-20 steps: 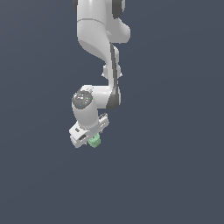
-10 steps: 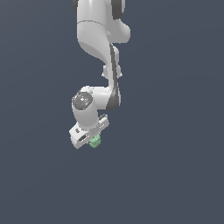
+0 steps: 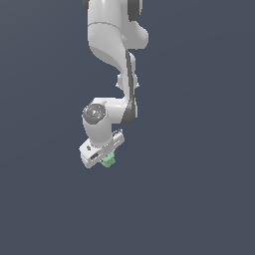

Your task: Pick up the object and move it to a goal position.

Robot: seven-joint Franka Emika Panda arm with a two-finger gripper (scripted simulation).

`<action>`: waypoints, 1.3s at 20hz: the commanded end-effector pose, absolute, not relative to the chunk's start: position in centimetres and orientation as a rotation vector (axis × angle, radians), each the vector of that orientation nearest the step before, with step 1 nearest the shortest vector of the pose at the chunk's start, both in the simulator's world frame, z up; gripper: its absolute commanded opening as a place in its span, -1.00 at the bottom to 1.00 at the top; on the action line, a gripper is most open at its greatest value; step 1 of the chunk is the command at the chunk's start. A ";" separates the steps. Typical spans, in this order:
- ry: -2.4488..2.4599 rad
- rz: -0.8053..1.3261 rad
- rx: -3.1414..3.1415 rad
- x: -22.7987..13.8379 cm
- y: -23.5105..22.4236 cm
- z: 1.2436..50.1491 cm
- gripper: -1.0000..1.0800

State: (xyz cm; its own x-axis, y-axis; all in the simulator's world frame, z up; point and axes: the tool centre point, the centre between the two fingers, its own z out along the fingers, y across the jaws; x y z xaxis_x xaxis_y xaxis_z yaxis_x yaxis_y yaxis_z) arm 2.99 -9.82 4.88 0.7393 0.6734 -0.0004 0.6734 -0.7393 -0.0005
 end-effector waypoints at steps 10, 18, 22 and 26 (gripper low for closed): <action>-1.135 0.001 -2.930 -0.1 -8.2 6.8 -1.00; -1.135 0.001 -2.930 -4.6 -5.8 9.7 -1.00; -1.135 0.001 -2.931 -7.1 -4.4 11.3 -1.00; -1.135 0.002 -2.931 -9.5 -3.1 12.9 -1.00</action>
